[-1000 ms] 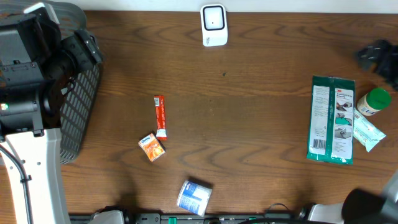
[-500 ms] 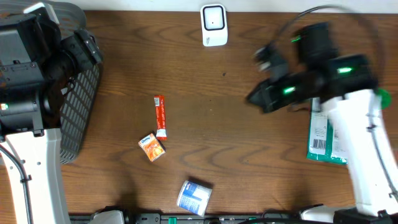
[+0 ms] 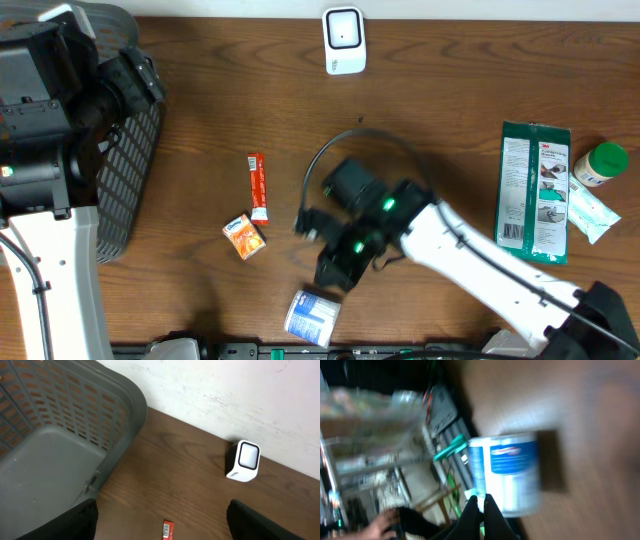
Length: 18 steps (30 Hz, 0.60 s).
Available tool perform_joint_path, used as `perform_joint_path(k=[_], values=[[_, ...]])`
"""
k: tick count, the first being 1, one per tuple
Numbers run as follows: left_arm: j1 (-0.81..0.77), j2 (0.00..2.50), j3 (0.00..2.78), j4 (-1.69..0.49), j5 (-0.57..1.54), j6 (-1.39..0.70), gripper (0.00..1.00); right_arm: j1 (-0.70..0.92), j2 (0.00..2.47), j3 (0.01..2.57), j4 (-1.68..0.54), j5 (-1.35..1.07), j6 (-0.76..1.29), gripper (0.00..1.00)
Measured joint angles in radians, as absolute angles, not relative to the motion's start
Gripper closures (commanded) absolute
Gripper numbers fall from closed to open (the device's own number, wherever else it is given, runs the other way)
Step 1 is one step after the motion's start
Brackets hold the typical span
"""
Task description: Scan the item barcode
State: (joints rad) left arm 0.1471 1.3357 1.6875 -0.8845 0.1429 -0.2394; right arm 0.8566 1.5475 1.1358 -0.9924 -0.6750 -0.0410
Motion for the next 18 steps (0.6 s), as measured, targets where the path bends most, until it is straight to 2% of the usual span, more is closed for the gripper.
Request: perform_joint_path(k=[12, 18], values=[[0.147, 1.336, 1.687, -0.885, 0.143, -0.239, 0.17, 1.081, 1.547, 1.07, -0.928, -0.672, -0.041, 0.99], [0.147, 1.336, 1.687, -0.884, 0.143, -0.239, 0.17, 1.128, 1.547, 1.003, -0.874, -0.633, -0.032, 0.99]])
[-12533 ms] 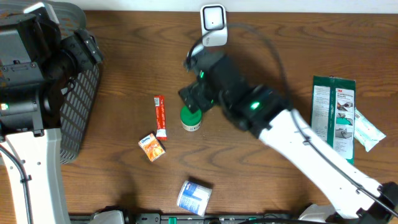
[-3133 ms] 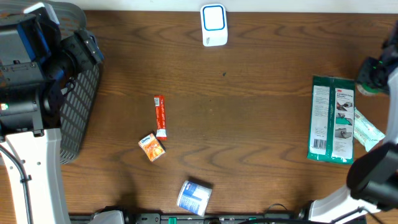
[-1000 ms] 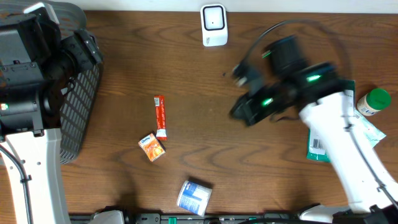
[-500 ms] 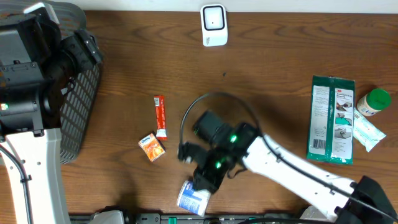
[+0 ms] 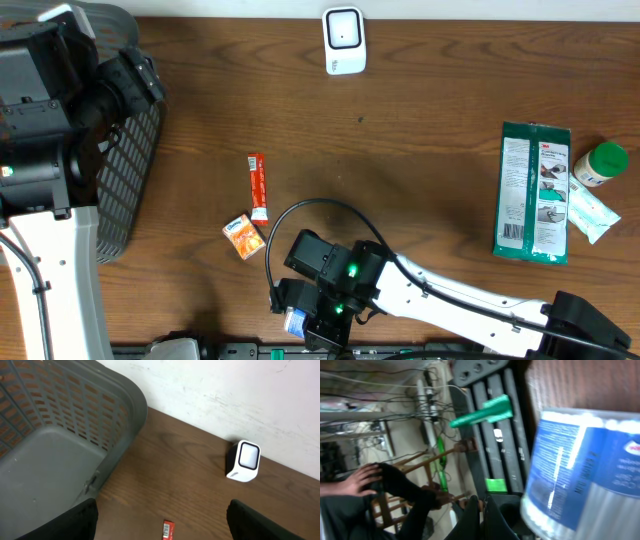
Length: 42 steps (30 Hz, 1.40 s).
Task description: Scan the item barcode
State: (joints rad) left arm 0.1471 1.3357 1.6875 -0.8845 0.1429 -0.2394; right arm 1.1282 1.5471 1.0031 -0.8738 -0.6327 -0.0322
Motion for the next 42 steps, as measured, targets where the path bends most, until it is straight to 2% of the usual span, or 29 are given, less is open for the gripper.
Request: perform_joint_path(k=[14, 29, 42], values=[[0.147, 1.336, 1.687, -0.884, 0.143, -0.239, 0.17, 1.127, 1.547, 0.945, -0.805, -0.424, 0.045, 0.99], [0.147, 1.336, 1.687, -0.884, 0.143, -0.239, 0.17, 1.108, 1.547, 0.945, -0.752, -0.385, 0.053, 0.99], [0.147, 1.336, 1.687, -0.884, 0.143, -0.239, 0.17, 1.005, 1.547, 0.945, -0.724, -0.394, 0.054, 0.99]])
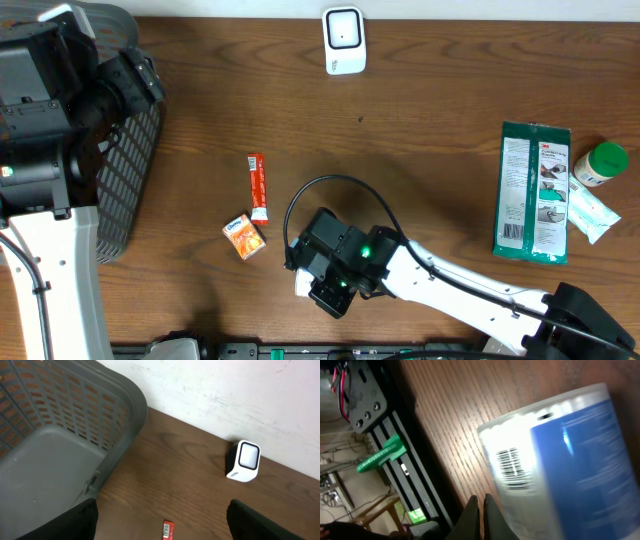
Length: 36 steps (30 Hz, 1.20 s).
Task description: Scan the item barcode
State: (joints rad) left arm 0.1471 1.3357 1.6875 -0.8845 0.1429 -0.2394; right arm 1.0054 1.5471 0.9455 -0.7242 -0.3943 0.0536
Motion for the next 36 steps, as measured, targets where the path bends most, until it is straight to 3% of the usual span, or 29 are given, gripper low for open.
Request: perform_joint_path(k=[13, 22, 27, 36], values=[[0.147, 1.336, 1.687, -0.884, 0.143, -0.239, 0.17, 0.985, 1.547, 0.949, -0.706, -0.419, 0.056, 0.99], [0.147, 1.336, 1.687, -0.884, 0.143, -0.239, 0.17, 0.743, 1.542, 1.171, -0.86, -0.465, 0.096, 0.99], [0.147, 1.336, 1.687, -0.884, 0.143, -0.239, 0.17, 0.61, 1.543, 1.102, -0.805, -0.445, 0.145, 0.99], [0.147, 1.336, 1.687, -0.884, 0.143, -0.239, 0.17, 0.571, 1.554, 0.976, -0.74, -0.441, 0.24, 0.99]])
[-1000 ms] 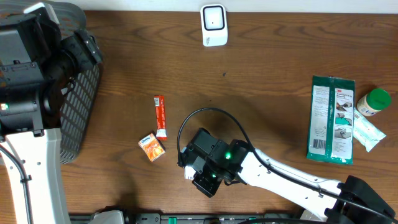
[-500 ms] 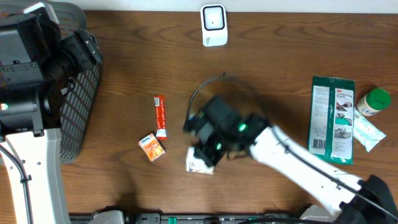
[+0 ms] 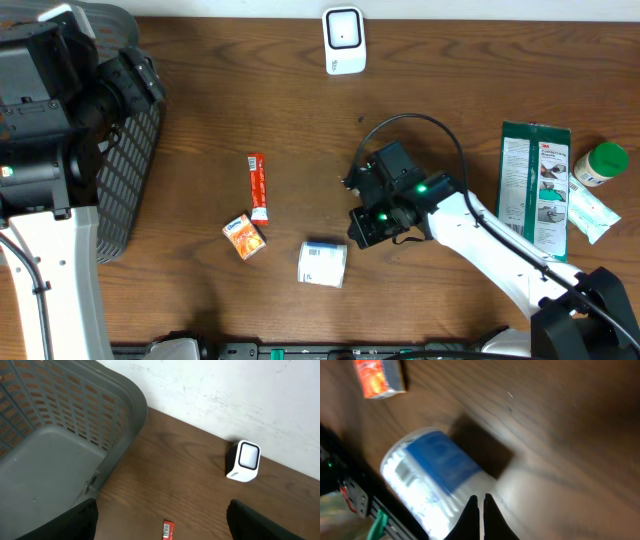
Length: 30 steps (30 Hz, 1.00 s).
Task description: Scan the item barcode
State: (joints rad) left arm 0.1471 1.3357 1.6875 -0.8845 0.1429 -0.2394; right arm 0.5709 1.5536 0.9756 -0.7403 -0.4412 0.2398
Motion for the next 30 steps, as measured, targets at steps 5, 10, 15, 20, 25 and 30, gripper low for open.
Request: perform_joint_path(k=[5, 10, 15, 20, 25, 30], values=[[0.147, 1.336, 1.687, -0.884, 0.143, -0.239, 0.17, 0.54, 1.554, 0.974, -0.774, -0.428, 0.296, 0.99], [0.147, 1.336, 1.687, -0.885, 0.143, -0.239, 0.17, 0.526, 1.554, 0.974, -0.769, -0.424, 0.317, 0.95], [0.147, 1.336, 1.687, -0.884, 0.143, -0.239, 0.17, 0.526, 1.554, 0.974, -0.769, -0.422, 0.327, 0.92], [0.147, 1.336, 1.687, -0.884, 0.143, -0.239, 0.17, 0.526, 1.554, 0.974, -0.769, -0.421, 0.33, 0.89], [0.147, 1.336, 1.687, -0.884, 0.143, -0.239, 0.17, 0.526, 1.554, 0.974, -0.769, -0.421, 0.33, 0.88], [0.147, 1.336, 1.687, -0.884, 0.143, -0.239, 0.17, 0.526, 1.554, 0.974, -0.767, -0.42, 0.33, 0.87]])
